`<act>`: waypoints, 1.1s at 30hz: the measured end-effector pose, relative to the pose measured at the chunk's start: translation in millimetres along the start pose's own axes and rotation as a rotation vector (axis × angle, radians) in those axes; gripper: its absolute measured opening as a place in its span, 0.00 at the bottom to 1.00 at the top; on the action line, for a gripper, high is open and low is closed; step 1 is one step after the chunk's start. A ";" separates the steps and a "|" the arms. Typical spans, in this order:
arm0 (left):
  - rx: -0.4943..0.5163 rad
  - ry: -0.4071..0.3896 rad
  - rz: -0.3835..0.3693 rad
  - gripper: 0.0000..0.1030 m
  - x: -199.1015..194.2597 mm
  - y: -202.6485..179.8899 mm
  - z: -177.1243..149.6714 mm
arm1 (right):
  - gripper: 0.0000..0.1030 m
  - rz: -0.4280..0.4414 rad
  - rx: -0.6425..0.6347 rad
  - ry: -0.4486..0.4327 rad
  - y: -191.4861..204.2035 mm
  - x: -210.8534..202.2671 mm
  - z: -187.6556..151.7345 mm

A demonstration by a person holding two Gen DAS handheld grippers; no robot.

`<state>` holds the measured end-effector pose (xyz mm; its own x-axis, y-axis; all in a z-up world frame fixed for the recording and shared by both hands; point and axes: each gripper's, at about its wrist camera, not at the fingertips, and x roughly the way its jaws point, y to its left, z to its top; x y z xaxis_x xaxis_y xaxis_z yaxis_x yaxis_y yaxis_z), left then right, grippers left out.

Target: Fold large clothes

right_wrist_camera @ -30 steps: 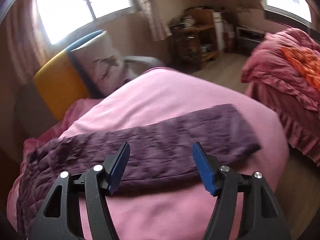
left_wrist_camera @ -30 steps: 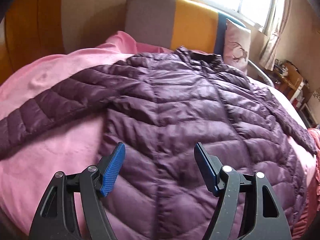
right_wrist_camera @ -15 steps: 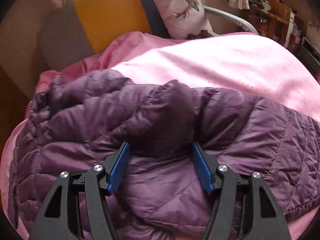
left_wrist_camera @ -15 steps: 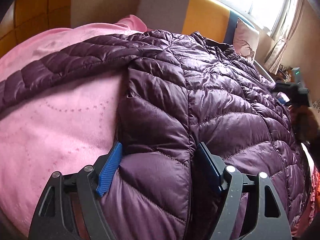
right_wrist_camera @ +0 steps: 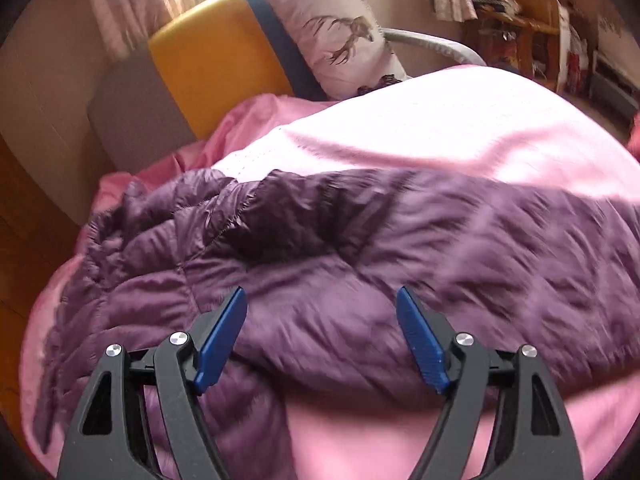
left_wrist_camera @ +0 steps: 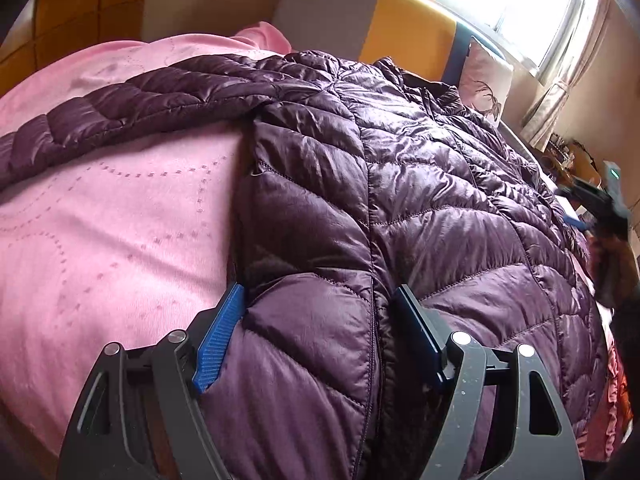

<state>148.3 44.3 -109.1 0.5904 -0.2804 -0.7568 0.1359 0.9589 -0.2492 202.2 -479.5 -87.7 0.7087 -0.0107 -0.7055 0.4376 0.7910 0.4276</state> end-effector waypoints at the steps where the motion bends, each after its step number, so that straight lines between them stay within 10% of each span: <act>1: 0.000 -0.003 0.009 0.73 -2.2 -1.2 0.2 | 0.75 0.016 0.040 -0.006 -17.5 -14.9 -7.4; 6: -0.024 -0.006 0.024 0.96 -13.0 -5.7 3.8 | 0.75 0.000 0.260 -0.043 -102.0 -73.5 -43.2; 16: 0.001 -0.070 0.075 0.96 -37.4 -20.5 20.7 | 0.71 0.024 0.738 -0.187 -216.5 -105.0 -29.4; 21: 0.025 -0.126 0.070 0.96 -46.1 -29.0 25.9 | 0.18 -0.017 0.591 -0.148 -183.5 -95.0 11.9; 33: 0.044 -0.126 0.026 0.96 -37.9 -31.9 40.6 | 0.11 0.105 -0.049 -0.085 59.1 -36.0 35.8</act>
<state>154.0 26.1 -48.0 0.6893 -0.2501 -0.6799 0.1520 0.9675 -0.2019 222.4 -454.3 -16.8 0.7944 0.0234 -0.6070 0.3325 0.8195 0.4667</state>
